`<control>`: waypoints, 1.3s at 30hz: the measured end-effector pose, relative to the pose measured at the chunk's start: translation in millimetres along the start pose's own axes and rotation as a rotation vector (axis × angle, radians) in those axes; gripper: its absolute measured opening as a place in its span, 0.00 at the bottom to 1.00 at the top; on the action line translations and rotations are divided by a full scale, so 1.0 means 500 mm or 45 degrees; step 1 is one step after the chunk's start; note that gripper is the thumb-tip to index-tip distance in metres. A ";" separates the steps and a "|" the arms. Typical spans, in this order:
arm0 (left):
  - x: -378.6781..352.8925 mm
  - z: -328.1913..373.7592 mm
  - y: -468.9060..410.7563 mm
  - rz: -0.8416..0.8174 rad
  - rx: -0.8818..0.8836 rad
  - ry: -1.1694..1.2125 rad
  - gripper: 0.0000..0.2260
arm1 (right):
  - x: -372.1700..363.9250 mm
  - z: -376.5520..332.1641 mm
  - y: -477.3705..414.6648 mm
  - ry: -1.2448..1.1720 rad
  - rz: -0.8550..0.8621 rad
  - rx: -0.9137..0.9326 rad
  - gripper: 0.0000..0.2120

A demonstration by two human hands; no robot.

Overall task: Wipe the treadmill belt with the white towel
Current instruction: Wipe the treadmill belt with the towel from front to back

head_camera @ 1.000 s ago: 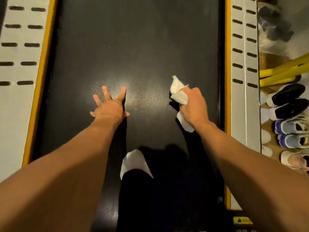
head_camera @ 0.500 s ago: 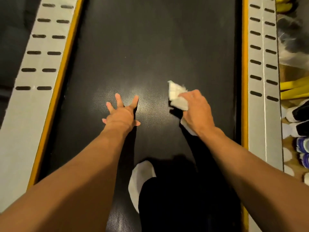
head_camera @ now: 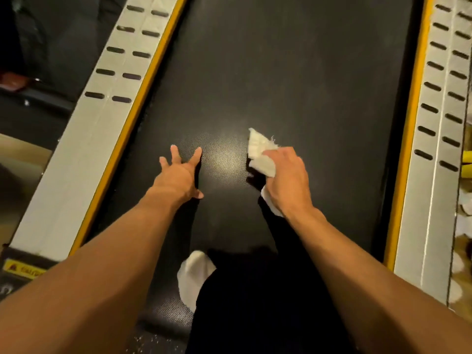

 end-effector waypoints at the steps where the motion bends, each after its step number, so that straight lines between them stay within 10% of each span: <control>1: 0.002 -0.002 0.000 -0.021 -0.013 -0.010 0.51 | 0.002 0.015 -0.022 0.036 0.017 -0.066 0.22; 9: -0.012 -0.006 -0.014 -0.004 0.012 0.039 0.51 | -0.109 -0.073 0.120 0.144 -0.447 0.399 0.31; 20: -0.019 0.009 -0.033 0.008 0.053 -0.021 0.50 | -0.089 0.025 0.039 0.158 0.133 0.155 0.31; 39: -0.010 0.008 -0.025 0.005 -0.025 -0.037 0.52 | -0.094 0.025 0.035 0.179 0.217 0.164 0.24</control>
Point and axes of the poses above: each hand's wrist, its own y-axis away from the middle knuckle, its own x-axis out of the back of the hand, z = x × y, the point moved 6 cm from there along -y, towards the middle knuckle, and after that the axes turned 5 degrees about z, right-handed, at the moved point
